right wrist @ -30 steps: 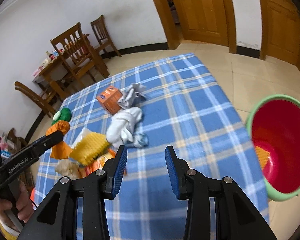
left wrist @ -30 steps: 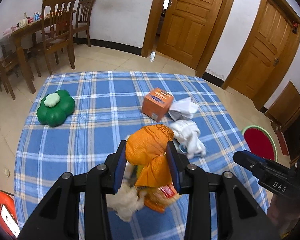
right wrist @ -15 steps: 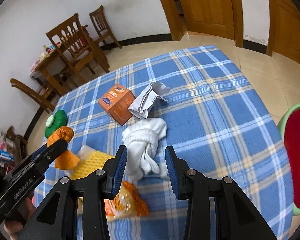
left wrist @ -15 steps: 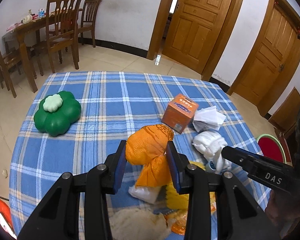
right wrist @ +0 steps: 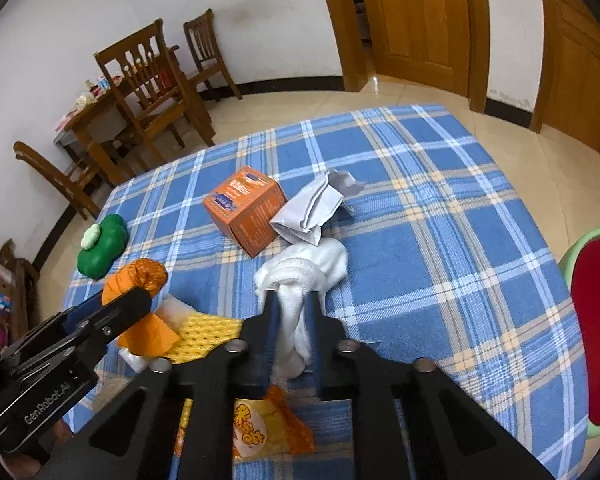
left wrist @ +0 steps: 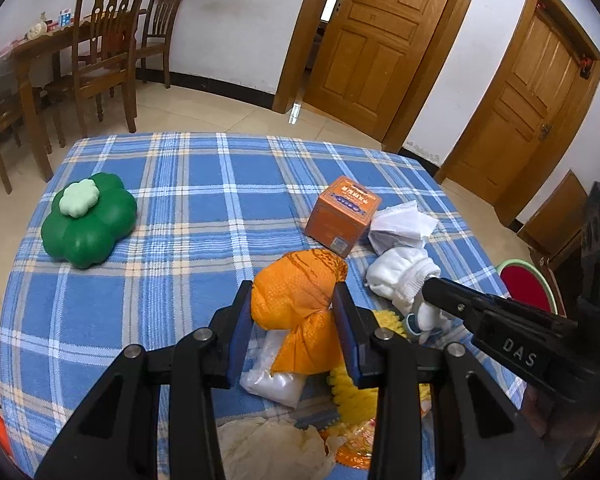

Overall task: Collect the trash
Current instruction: 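Grasp the orange cloth with the left tool while the right tool grasps the white sock, then carry the orange cloth and white sock over the red bucket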

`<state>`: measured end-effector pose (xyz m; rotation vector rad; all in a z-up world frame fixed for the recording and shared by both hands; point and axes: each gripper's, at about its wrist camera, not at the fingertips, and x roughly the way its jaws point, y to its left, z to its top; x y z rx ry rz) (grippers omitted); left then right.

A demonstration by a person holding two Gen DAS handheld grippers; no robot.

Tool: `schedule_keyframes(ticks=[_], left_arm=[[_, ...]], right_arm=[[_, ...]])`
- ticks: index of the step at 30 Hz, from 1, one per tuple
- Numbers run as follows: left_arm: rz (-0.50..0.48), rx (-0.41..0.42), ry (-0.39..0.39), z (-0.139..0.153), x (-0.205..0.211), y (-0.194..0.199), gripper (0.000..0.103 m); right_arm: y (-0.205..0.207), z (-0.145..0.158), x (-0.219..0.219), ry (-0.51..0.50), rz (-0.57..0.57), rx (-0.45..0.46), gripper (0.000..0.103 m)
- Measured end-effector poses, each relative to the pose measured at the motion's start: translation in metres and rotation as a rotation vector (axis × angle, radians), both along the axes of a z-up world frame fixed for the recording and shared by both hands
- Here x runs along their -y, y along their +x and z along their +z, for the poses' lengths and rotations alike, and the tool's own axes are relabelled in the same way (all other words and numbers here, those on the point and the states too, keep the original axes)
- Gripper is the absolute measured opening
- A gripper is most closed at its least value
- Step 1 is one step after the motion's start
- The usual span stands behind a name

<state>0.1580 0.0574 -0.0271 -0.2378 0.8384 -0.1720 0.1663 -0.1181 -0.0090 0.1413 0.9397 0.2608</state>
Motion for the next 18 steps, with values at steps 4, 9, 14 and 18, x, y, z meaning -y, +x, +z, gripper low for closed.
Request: schedule_keyframes(ticks=[4,9,14,18], left_arm=[[0.021,0.015,0.005,0.007,0.0,-0.006,0.039],[0.03,0.021,-0.005,0.016,0.003,-0.018,0.039],[0.021,0.041,0.005,0.029,0.013,-0.03,0.039],[0.006,0.061,0.011,0.04,0.024,-0.039,0.039]], right_arm=[[-0.012,0.013,0.002,0.016,0.015,0.046,0.008],[-0.029,0.032,0.01,0.05,0.017,0.103,0.008],[-0.048,0.047,0.023,0.087,0.009,0.139,0.008],[-0.063,0.059,0.043,0.12,-0.018,0.163,0.008]])
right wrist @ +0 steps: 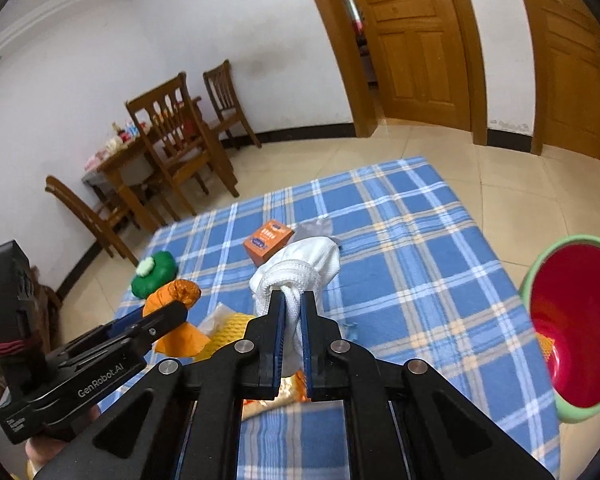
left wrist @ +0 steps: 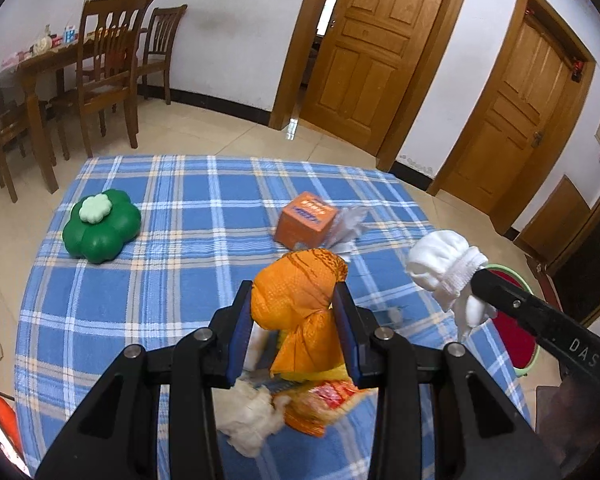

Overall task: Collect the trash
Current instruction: 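Carry the orange cloth and white sock over the red bucket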

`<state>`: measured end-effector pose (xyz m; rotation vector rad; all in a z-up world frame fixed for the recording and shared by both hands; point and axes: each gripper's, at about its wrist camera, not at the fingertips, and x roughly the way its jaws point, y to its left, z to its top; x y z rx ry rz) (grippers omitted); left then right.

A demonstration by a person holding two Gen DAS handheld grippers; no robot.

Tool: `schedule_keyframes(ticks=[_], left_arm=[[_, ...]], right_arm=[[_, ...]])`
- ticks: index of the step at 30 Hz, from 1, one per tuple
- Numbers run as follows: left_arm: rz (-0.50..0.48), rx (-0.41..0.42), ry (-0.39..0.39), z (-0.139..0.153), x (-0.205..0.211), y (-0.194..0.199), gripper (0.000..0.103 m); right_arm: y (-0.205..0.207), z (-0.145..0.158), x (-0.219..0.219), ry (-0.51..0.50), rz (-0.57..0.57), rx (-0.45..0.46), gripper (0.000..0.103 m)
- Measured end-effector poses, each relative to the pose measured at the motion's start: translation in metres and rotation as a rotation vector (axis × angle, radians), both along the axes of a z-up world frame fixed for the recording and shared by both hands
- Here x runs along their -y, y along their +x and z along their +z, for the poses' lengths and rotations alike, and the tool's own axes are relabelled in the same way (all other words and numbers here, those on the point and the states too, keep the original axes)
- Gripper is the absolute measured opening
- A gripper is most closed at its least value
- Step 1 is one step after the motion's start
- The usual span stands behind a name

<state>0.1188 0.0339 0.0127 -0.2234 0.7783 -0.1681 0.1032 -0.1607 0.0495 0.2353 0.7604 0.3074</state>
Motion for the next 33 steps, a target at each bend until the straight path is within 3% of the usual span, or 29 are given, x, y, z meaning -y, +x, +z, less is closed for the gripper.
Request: schedule_keyframes(ticks=[17,33], left_arm=[[-0.153,-0.004,-0.013,0.026,0.075,-0.016,0.039],[-0.348,-0.048,0.021,0.012,0.187,0.008,0.039]], right_arm=[[-0.053,0.018,0.103,0.102,-0.199,0.044,0.008],[-0.068,-0.011,0.206,0.121,-0.408,-0.015,0.008]])
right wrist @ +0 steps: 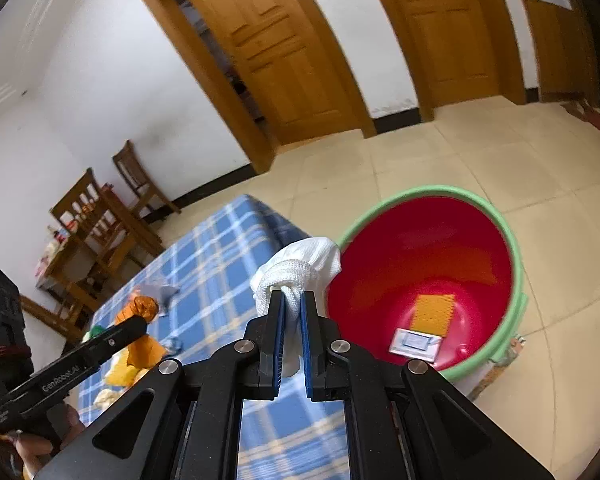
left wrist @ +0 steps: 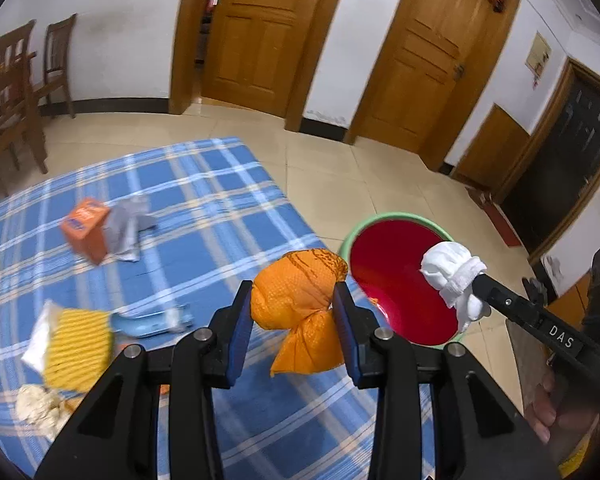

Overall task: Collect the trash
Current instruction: 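Carry the orange cloth and white sock over the red bucket, then open both tools to drop the orange cloth and white sock into the bucket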

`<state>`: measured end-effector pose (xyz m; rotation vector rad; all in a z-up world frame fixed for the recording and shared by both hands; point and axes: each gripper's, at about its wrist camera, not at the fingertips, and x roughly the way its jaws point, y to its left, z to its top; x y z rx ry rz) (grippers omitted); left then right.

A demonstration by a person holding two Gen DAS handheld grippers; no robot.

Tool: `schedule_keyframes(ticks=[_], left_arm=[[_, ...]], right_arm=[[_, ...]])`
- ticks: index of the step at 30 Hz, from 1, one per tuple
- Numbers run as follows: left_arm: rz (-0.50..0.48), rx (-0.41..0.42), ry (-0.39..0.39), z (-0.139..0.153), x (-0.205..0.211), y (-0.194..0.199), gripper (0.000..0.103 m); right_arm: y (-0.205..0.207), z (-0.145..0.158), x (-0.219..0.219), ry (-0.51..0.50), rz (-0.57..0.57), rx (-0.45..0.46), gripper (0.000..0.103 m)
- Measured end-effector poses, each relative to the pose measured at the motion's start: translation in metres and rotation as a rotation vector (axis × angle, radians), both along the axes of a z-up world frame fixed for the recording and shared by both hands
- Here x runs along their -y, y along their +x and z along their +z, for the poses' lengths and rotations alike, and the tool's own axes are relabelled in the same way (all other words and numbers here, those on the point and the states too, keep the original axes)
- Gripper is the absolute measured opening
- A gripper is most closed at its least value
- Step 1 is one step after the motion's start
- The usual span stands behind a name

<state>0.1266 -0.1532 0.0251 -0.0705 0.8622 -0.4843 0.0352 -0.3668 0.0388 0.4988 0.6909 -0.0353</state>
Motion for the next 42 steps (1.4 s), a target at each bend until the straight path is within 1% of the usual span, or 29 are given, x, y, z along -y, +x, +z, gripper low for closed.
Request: schedule_keyframes(ticks=[2,10,14,22,25,26,28,31,32,37,42], left_arm=[[-0.019,-0.003,0.022,-0.003,0.015,0.002,0.039],[-0.104,-0.028,0.067,-0.019,0.07,0.009,0.039],[-0.146,-0.05,0.076,-0.028,0.096,0.012,0.039],[-0.219,-0.072,0.118,-0.046,0.143,0.015,0.039],[-0.234,-0.086,0.122,-0.051,0.153,0.015,0.039],[-0.235,-0.089,0.123,-0.053,0.155,0.017,0.042],[-0.237,-0.096,0.126,-0.054,0.159,0.018,0.044],[-0.225,-0.109,0.126,-0.057,0.161,0.02,0.053],[-0.22,-0.112,0.125,-0.057,0.162,0.02,0.054],[-0.199,-0.119,0.123,-0.057,0.159,0.022,0.054],[-0.195,-0.106,0.119,-0.052,0.156,0.019,0.054]], right_arm=[[-0.002,-0.005,0.008,0.007,-0.015,-0.008,0.008],[-0.004,-0.029,0.05,0.013,-0.091,-0.064,0.008],[-0.002,-0.037,0.064,0.017,-0.105,-0.083,0.009],[-0.001,-0.059,0.094,0.034,-0.143,-0.13,0.011],[-0.001,-0.065,0.102,0.045,-0.145,-0.146,0.013],[0.0,-0.067,0.103,0.048,-0.145,-0.151,0.015],[0.001,-0.069,0.106,0.055,-0.145,-0.154,0.017],[0.003,-0.071,0.109,0.063,-0.144,-0.154,0.02],[0.003,-0.072,0.109,0.066,-0.143,-0.155,0.021],[0.004,-0.074,0.111,0.067,-0.128,-0.158,0.022],[0.0,-0.071,0.111,0.065,-0.128,-0.148,0.025]])
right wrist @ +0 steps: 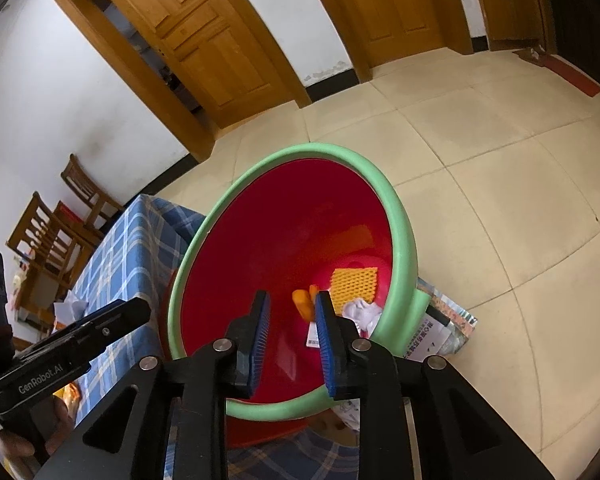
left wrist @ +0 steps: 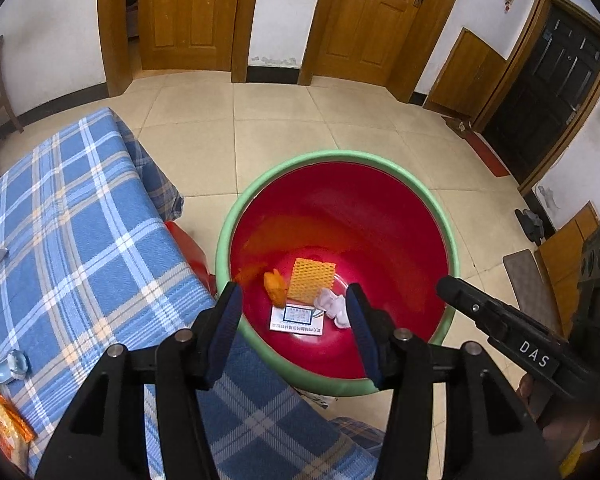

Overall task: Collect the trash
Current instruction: 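Open both tools to drop the orange cloth and white sock into the bucket, then move both tools back over the table toward the remaining trash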

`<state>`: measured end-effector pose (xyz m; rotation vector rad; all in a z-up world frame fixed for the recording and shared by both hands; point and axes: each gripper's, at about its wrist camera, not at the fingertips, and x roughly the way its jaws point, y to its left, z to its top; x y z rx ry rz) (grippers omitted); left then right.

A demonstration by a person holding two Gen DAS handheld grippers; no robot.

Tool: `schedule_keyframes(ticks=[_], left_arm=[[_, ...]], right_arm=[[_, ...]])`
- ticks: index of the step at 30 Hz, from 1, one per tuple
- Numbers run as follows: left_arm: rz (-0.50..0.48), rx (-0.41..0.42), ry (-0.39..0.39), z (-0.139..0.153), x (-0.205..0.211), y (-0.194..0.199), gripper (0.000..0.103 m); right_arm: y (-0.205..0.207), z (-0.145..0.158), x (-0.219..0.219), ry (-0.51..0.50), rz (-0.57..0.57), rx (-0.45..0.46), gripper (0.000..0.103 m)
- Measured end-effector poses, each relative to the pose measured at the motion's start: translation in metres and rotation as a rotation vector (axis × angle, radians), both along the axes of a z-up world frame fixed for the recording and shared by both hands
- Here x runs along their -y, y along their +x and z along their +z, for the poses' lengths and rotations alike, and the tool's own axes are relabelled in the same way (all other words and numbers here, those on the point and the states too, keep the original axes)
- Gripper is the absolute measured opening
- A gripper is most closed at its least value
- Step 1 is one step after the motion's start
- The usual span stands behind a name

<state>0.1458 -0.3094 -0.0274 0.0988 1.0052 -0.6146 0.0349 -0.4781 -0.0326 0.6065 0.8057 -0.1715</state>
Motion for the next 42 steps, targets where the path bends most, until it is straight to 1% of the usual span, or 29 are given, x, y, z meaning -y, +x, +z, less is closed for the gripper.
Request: schedule_keyframes(ticks=[8,15,22,35,37,39,42], left_arm=[[0.023,0.015,-0.01,0.011,-0.014,-0.01,0.054],[0.058,0.034,-0.026,0.021,-0.039,-0.019,0.054],[0.126,0.051,-0.043,0.031,-0.077,-0.022,0.054],[0.274,0.073,-0.047,0.042,-0.155,-0.034,0.054],[0.296,0.077,-0.047,0.043,-0.167,-0.038,0.054],[0.317,0.079,-0.048,0.044,-0.178,-0.042,0.054],[0.359,0.075,-0.049,0.043,-0.198,-0.046,0.055]], right_arm=[[-0.008,0.009,-0.009,0.004,0.011,0.028,0.025],[-0.014,0.021,-0.026,-0.001,0.031,0.054,0.026],[-0.017,0.032,-0.047,-0.007,0.062,0.07,0.027],[-0.019,0.052,-0.095,-0.015,0.14,0.092,0.027],[-0.019,0.054,-0.1,-0.017,0.149,0.092,0.029],[-0.02,0.056,-0.106,-0.019,0.157,0.094,0.037],[-0.021,0.059,-0.115,-0.023,0.169,0.099,0.039]])
